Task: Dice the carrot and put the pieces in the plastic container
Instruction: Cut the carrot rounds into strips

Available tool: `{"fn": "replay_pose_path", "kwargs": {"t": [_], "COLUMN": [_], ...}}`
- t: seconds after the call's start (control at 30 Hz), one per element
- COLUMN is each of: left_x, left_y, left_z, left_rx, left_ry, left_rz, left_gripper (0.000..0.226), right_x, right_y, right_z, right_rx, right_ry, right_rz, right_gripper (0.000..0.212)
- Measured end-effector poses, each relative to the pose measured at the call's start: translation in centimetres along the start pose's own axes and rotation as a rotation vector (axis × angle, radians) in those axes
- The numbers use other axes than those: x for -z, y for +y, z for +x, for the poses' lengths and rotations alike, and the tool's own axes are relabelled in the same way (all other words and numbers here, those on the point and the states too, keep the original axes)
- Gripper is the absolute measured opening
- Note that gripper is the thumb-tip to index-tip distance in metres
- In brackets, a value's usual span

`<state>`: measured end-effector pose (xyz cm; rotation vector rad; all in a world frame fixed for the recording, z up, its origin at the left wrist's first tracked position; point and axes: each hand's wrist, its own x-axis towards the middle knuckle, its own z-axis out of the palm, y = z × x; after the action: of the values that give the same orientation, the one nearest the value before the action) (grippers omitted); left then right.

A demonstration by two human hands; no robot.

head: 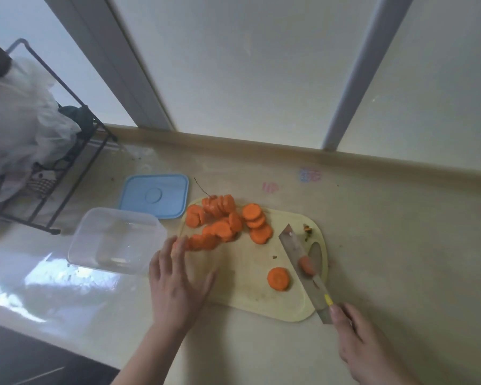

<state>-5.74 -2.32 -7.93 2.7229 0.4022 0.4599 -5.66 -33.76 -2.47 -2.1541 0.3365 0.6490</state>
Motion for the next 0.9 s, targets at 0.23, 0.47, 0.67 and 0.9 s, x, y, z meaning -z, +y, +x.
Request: {"fn": "replay_pose_path", "kwargs": {"t": [0.23, 0.47, 0.67, 0.9], "left_x": [0.2, 0.1, -1.5, -2.5], "left_y": [-0.3, 0.6, 3.6, 3.7], "left_z": [-0.7, -1.0, -1.8, -3.3], "left_rx": [0.270, 0.304, 0.185, 0.179], "left_ry": [-0.242, -0.236, -0.208, -0.165], "left_rz": [-0.010, -0.111, -0.081, -0.073], "left_gripper": [0.127, 0.131, 0.122, 0.105], "right_x": [0.3, 0.4, 2.0, 1.5], "right_y": [0.3, 1.0, 1.9, 0.7], "right_z": [0.6, 0.6, 0.6, -1.0], "right_rx": [0.012, -0.013, -0.041, 0.015], "right_ry": [0.004, 0.068, 0.122, 0.026], "right_rz": [-0.010, -0.007, -0.038, -0.096], "right_gripper": [0.030, 0.037, 0.030, 0.024]}}
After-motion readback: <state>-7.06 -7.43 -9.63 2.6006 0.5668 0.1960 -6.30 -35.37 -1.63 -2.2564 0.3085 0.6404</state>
